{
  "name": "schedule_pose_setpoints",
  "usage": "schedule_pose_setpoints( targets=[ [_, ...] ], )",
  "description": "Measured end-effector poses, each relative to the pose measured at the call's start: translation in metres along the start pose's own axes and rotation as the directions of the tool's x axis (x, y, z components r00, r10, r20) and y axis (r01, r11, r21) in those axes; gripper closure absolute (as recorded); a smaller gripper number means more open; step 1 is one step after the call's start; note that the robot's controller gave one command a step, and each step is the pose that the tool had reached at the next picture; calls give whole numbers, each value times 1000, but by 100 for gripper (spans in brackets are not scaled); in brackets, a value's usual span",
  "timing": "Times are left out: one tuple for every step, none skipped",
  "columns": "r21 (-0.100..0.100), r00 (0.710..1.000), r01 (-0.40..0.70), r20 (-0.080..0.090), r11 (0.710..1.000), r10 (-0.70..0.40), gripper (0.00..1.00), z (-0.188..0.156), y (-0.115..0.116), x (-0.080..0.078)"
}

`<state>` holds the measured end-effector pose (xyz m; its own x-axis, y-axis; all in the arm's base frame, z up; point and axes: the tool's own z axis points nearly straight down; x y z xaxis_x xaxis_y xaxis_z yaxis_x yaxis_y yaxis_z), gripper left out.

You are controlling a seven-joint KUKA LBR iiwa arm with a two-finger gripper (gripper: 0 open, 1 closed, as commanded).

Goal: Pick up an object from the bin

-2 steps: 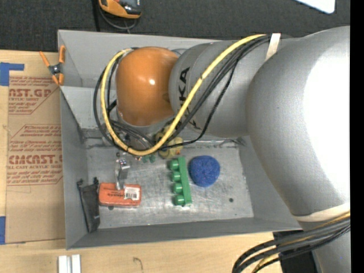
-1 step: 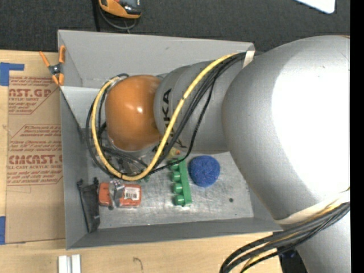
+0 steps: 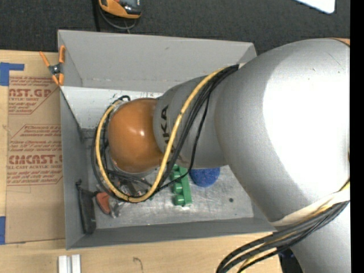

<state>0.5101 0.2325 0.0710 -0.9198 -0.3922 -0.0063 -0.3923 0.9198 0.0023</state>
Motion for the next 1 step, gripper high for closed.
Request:
schedule_pose_setpoints(
  targets=[
    [0,1000,0,0,1000,0,100,0,0,0]
  ],
)
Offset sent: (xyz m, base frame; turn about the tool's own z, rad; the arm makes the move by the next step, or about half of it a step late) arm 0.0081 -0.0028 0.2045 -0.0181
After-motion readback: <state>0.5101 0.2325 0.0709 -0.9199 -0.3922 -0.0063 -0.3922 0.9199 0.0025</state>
